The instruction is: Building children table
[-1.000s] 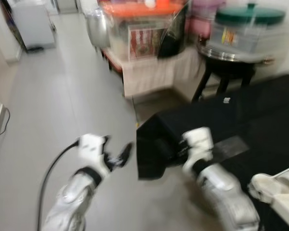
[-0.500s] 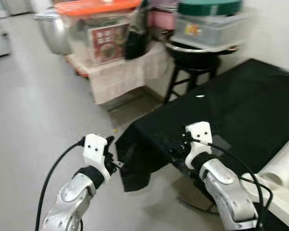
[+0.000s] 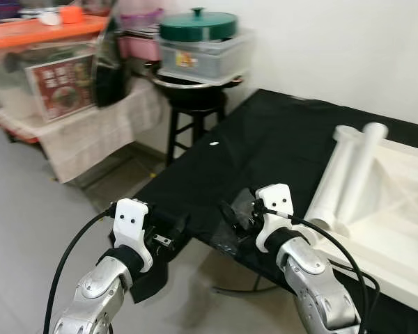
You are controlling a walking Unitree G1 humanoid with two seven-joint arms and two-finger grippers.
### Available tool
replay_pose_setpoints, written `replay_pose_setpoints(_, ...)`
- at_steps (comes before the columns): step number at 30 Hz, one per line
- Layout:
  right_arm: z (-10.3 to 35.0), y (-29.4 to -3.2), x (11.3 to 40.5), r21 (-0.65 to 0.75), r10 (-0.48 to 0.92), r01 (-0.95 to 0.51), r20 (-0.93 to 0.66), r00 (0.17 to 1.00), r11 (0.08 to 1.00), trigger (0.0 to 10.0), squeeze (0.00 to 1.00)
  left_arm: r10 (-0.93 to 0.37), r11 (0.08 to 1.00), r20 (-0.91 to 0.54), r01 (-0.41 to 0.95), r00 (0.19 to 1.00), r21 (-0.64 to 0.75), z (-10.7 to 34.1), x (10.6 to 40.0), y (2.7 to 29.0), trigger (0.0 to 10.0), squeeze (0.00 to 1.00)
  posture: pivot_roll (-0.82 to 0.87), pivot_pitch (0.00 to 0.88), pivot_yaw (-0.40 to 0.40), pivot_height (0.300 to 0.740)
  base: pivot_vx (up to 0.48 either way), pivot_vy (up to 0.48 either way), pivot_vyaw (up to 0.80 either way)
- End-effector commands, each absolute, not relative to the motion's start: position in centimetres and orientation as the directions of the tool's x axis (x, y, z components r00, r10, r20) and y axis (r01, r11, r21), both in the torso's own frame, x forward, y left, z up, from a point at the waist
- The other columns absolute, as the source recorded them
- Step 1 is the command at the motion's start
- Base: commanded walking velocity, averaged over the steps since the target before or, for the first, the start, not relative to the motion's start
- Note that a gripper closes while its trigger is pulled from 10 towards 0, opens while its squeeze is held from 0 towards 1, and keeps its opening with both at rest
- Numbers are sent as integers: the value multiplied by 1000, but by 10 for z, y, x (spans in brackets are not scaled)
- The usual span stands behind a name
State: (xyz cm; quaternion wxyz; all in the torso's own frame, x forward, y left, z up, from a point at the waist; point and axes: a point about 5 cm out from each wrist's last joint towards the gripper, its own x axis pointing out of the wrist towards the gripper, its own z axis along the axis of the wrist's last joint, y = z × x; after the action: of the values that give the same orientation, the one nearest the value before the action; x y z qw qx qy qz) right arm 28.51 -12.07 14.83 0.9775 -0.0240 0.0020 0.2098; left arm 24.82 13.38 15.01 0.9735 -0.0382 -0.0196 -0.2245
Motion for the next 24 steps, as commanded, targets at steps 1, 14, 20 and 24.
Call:
replay_pose_setpoints(1, 150, -120, 286, -63, 408, -408, -3, 913, 911, 10000, 0, -446, 892, 43, 448, 894, -58, 149, 248, 135, 10000, 0, -7, 32, -14, 740, 0, 0, -800)
replay_pose_setpoints(14, 151, -119, 287, -72, 416, -415, -1, 909, 907, 10000, 0, -459, 886, 38, 461, 888, -52, 148, 249, 132, 10000, 0, -8, 35, -16, 740, 0, 0, -800)
replay_pose_setpoints(20, 151, -119, 287, -71, 421, -420, 3, 907, 905, 10000, 0, -462, 885, 37, 463, 886, -50, 148, 249, 132, 10000, 0, -8, 34, -17, 740, 0, 0, -800)
replay_pose_setpoints(24, 151, -118, 287, -71, 427, -425, 9, 904, 902, 10000, 0, -461, 885, 36, 463, 887, -49, 148, 249, 132, 10000, 0, -7, 33, -17, 740, 0, 0, -800)
